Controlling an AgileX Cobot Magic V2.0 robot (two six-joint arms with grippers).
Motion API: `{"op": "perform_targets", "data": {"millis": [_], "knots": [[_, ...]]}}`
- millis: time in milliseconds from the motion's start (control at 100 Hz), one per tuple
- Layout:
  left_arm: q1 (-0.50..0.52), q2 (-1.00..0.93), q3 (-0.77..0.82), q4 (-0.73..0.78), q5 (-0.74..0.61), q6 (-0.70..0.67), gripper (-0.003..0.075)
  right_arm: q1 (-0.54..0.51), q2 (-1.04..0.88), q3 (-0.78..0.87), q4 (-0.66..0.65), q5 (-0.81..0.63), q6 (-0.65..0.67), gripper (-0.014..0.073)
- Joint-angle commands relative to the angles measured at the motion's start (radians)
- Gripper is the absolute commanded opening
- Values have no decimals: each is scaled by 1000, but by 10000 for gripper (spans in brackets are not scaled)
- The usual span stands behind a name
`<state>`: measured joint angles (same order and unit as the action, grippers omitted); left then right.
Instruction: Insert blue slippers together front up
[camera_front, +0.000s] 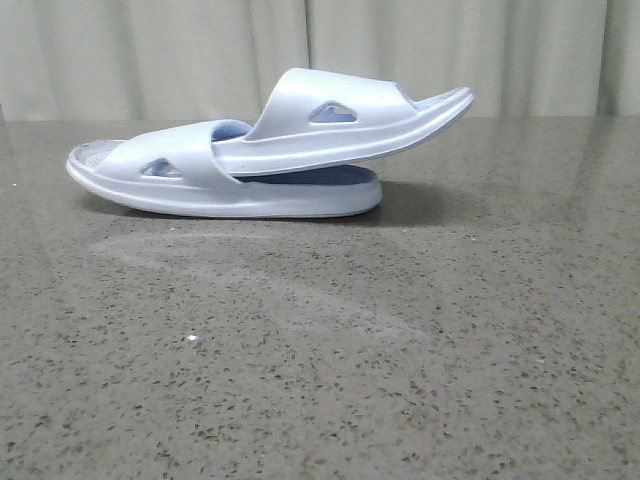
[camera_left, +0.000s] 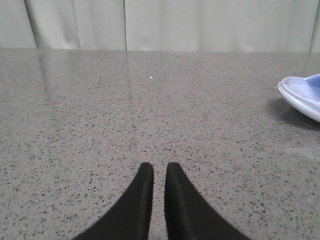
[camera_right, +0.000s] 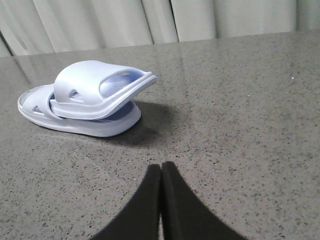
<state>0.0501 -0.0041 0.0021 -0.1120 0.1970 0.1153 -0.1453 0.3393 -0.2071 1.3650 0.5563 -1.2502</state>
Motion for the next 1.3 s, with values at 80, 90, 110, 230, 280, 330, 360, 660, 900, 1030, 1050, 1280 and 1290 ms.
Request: {"op": "perform_targets", "data": {"millis": [80,90,110,230,280,330,360,660,900,1030,1050,1280,1290], "knots": [[-2,-30,9,-1,-72,-11,15,4,5,-26,45,-14,-12,-89],[-2,-30,9,-1,-72,-11,15,4,5,-26,45,-14,-12,-89],[-2,-30,9,-1,-72,-11,15,4,5,-26,45,-14,-12,-89],[-2,-30,9,-1,-72,-11,15,4,5,-26,45,-14,-12,-89],[-2,-30,9,-1,-72,-11,15,4,5,-26,45,-14,-12,-89],[-2,-30,9,-1,-72,-11,15,4,5,-26,45,-14,-12,-89],[-2,-30,9,-1,-72,-11,15,4,5,-26,45,-14,-12,-89],[-2,-30,9,-1,-72,-11,15,4,5,-26,50,-75,-12,-89],[-2,-30,9,-1,-72,-11,15,4,5,-96,-350,-184,338,-89],[-2,-30,9,-1,-72,-11,15,4,5,-96,-791,-262,803,-89],[-2,-30,9,-1,-72,-11,15,4,5,-96,-849,-271,859,-89],[-2,-30,9,-1,-72,-11,15,4,-22,-48,-1151,-494,1105,-89],[-2,-30,9,-1,-72,-11,15,4,-25,-44,-1151,-502,1105,-89]]}}
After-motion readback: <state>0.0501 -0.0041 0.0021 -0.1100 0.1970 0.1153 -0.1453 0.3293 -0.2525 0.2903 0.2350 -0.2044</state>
